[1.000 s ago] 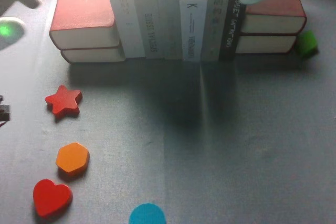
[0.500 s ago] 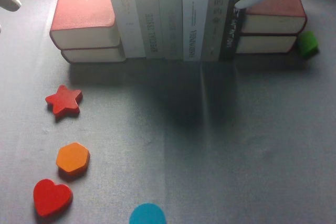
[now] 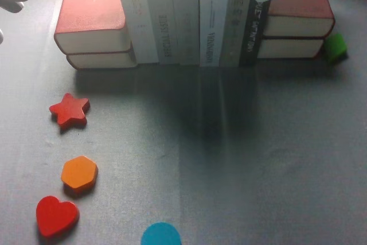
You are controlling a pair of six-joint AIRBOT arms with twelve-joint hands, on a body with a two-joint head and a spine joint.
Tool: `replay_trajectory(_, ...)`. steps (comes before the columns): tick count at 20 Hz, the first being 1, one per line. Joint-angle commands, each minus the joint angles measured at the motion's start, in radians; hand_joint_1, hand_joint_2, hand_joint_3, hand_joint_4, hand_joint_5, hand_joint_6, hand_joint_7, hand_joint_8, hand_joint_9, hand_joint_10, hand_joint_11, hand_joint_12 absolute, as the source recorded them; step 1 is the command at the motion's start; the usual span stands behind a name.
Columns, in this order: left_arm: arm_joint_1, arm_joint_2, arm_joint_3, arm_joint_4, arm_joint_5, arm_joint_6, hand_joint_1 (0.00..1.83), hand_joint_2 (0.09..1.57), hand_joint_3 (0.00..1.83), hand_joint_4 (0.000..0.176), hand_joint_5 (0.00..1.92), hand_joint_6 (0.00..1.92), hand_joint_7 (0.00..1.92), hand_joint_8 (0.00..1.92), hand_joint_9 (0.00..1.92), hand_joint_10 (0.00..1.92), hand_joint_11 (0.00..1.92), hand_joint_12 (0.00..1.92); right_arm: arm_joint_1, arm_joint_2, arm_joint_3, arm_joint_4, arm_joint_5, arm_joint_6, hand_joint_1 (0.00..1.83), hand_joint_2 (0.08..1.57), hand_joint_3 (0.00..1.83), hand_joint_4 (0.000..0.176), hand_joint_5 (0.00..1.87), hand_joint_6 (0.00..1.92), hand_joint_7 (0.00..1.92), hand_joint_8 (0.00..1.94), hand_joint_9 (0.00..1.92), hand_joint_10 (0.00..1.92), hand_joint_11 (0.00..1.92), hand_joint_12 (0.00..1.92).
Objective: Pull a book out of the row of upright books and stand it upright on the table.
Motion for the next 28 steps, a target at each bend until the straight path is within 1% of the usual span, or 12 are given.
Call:
replay_trajectory(1,-0.005,-0.004,0.0,-0.035,-0.117,-0.01,1.0,1.06,0.0,0.036,0.55,0.01,0.55,0.03,0.28,1.01,0.0,1.67,0.008,-0.003,0.006,0.048,-0.043,-0.002,1.17,1.02,0.0,0.073,0.5,0.03,0.27,0.01,0.16,0.03,0.0,0.7)
replay_trajectory(4,-0.005,-0.004,-0.002,-0.035,-0.118,-0.01,1.02,1.02,0.0,0.047,0.58,0.02,0.57,0.03,0.29,1.07,0.0,1.71,0.004,-0.013,0.015,0.055,-0.036,0.001,1.22,0.99,0.0,0.063,0.57,0.05,0.34,0.02,0.22,0.06,0.0,1.07)
replay_trajectory(5,-0.005,-0.003,-0.003,-0.034,-0.118,-0.01,1.04,1.0,0.0,0.045,0.56,0.01,0.56,0.03,0.29,1.09,0.0,1.68,0.004,-0.018,0.022,0.063,-0.03,0.006,1.16,1.13,0.0,0.0,0.82,0.89,0.69,0.17,0.58,0.33,0.12,1.6)
replay_trajectory(6,-0.005,-0.004,-0.003,-0.033,-0.118,-0.01,1.03,1.0,0.0,0.05,0.57,0.01,0.56,0.03,0.29,1.1,0.0,1.68,0.004,-0.026,0.033,0.072,-0.019,0.015,1.2,1.16,0.0,0.0,0.92,1.08,0.79,0.97,0.71,0.73,0.33,1.69)
replay_trajectory(8,-0.005,-0.007,-0.002,-0.03,-0.118,-0.01,1.07,1.0,0.0,0.04,0.59,0.02,0.58,0.03,0.34,1.04,0.02,1.67,-0.001,-0.036,0.051,0.107,0.001,0.022,1.28,1.09,0.0,0.0,1.01,0.71,1.08,1.1,1.13,1.37,0.97,1.78)
replay_trajectory(9,-0.005,-0.007,-0.002,-0.029,-0.118,-0.01,1.06,1.0,0.0,0.035,0.59,0.01,0.58,0.03,0.35,1.02,0.06,1.64,-0.001,-0.036,0.052,0.113,0.004,0.022,1.27,1.1,0.0,0.0,0.99,0.76,1.05,1.15,1.09,1.49,0.98,1.86)
replay_trajectory(13,-0.005,-0.009,-0.003,-0.029,-0.118,-0.01,1.05,1.01,0.0,0.016,0.59,0.01,0.58,0.02,0.37,1.02,0.12,1.66,-0.003,-0.042,0.052,0.131,0.02,0.022,1.36,1.15,0.01,0.0,0.89,0.85,0.9,1.21,0.85,1.46,0.77,1.77)
replay_trajectory(17,-0.004,-0.014,-0.003,-0.027,-0.118,-0.01,1.0,0.98,0.0,0.013,0.55,0.0,0.55,0.0,0.37,1.06,0.11,1.62,-0.004,-0.038,0.044,0.153,0.04,0.022,1.26,1.15,0.0,0.0,0.91,0.85,0.94,1.33,1.0,1.61,0.96,1.88)
replay_trajectory(22,0.005,-0.021,-0.005,-0.026,-0.117,-0.01,1.03,0.99,0.0,0.053,0.62,0.02,0.6,0.02,0.4,1.06,0.16,1.52,-0.023,-0.015,0.012,0.167,0.086,0.022,1.34,1.19,0.0,0.0,0.78,1.02,0.87,1.33,0.81,1.48,0.79,1.75)
replay_trajectory(23,0.005,-0.021,-0.005,-0.026,-0.117,-0.01,1.03,1.01,0.0,0.017,0.6,0.0,0.59,0.01,0.39,1.07,0.15,1.56,-0.03,-0.004,-0.004,0.171,0.108,0.027,1.26,1.19,0.0,0.0,0.83,0.98,0.89,1.41,0.96,1.57,0.92,1.85)
replay_trajectory(25,0.005,-0.02,-0.005,-0.026,-0.117,-0.01,1.04,1.01,0.0,0.033,0.61,0.01,0.61,0.01,0.42,1.03,0.16,1.52,-0.035,0.017,-0.036,0.171,0.138,0.03,1.38,1.11,0.0,0.0,0.92,0.97,1.01,0.88,0.97,1.26,0.57,1.62)
replay_trajectory(28,0.005,-0.021,-0.005,-0.026,-0.117,-0.01,1.07,0.99,0.0,0.033,0.62,0.01,0.62,0.01,0.45,0.97,0.19,1.49,-0.038,0.062,-0.095,0.19,0.182,0.03,1.48,1.14,0.0,0.0,0.95,0.93,0.84,1.13,0.93,1.21,0.58,1.69)
